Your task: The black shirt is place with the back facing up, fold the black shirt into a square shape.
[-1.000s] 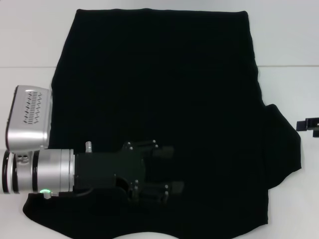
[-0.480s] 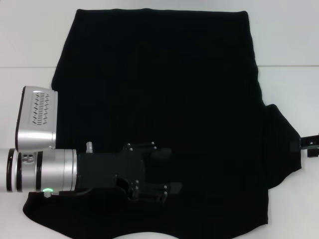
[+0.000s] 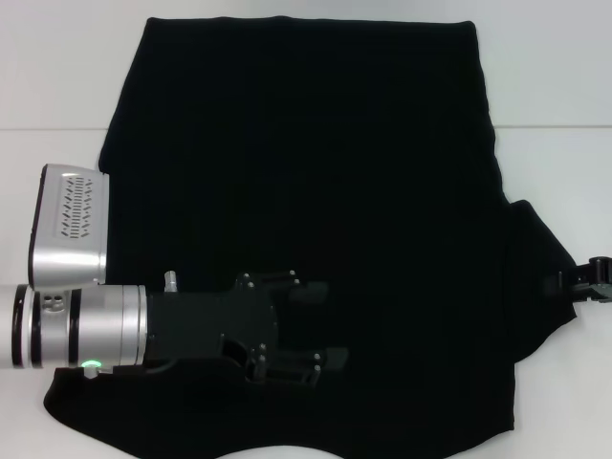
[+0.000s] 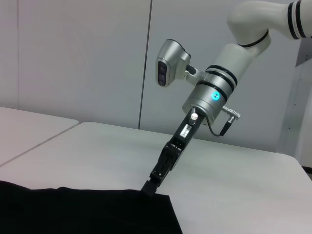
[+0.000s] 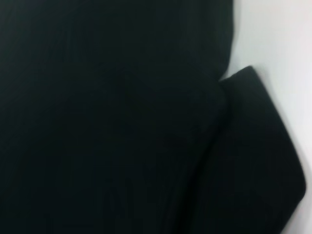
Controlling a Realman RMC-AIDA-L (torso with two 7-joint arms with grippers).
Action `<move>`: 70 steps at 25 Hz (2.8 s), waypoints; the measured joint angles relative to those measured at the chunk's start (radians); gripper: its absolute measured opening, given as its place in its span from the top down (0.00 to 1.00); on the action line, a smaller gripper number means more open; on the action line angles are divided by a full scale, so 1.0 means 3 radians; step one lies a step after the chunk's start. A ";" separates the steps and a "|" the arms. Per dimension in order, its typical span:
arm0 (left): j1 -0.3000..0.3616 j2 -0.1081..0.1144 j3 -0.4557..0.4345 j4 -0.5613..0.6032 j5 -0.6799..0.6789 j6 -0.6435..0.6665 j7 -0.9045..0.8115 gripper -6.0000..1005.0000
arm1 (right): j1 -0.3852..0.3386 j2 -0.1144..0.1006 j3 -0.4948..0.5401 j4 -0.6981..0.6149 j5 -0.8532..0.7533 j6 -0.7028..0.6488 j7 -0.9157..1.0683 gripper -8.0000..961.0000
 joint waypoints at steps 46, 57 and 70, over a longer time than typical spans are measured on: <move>0.0004 0.0000 -0.0008 -0.0004 -0.0039 0.0037 -0.0114 0.16 | -0.0556 0.0123 0.0787 0.0004 0.0712 0.0165 -0.1062 0.96; -0.0006 0.0000 -0.0008 -0.0004 -0.0039 0.0037 -0.0162 0.16 | -0.0663 0.0139 0.0869 0.0040 0.0849 0.0180 -0.1249 0.95; -0.0003 0.0001 -0.0009 0.0001 -0.0039 0.0036 -0.0215 0.16 | -0.0354 0.0219 0.0821 0.0074 0.1048 0.0126 -0.1259 0.93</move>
